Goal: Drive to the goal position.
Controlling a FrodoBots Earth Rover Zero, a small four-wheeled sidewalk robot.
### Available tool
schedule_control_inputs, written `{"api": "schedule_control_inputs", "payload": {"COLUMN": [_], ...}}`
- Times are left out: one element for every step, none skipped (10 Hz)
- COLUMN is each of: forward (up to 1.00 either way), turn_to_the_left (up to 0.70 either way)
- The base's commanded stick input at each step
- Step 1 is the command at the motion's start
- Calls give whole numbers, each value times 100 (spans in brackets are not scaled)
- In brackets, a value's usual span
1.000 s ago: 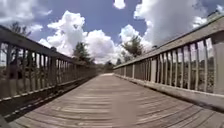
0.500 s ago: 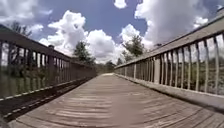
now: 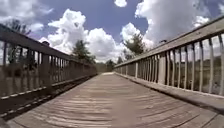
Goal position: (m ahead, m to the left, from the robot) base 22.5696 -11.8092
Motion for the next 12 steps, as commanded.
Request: {"api": "schedule_control_inputs", "payload": {"forward": [50,50,50,50,50,50,50,50,50,50,50,50], "turn_to_the_left": [0,0,0,0,0,0,0,0,0,0,0,0]}}
